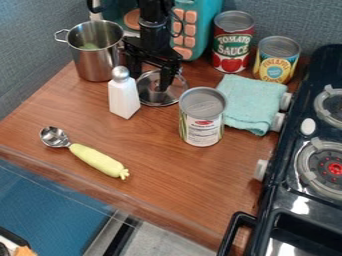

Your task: Put the lid on the pot

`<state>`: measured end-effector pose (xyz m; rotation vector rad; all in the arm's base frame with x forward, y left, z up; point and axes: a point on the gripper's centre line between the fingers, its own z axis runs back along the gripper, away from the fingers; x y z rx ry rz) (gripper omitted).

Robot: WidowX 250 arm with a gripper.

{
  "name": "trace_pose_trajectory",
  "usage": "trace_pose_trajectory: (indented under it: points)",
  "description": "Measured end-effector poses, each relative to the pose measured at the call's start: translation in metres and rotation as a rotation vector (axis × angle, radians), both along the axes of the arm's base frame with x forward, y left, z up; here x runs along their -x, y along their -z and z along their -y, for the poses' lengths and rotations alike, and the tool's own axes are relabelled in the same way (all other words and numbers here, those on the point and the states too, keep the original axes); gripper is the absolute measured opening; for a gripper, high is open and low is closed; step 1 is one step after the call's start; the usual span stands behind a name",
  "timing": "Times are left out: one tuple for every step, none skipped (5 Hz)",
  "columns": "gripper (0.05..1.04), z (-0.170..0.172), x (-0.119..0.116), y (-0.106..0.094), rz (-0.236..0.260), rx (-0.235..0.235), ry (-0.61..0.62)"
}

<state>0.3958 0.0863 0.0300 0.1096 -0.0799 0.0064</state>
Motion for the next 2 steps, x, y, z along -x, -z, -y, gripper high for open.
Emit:
trace_pose_trajectory:
  points:
    - [1.000, -0.0010, 0.0002, 0.0018, 0.005, -0.008, 0.000]
    - [1.000, -0.0008, 0.0011, 0.0031, 0.003, -0.011, 0.004]
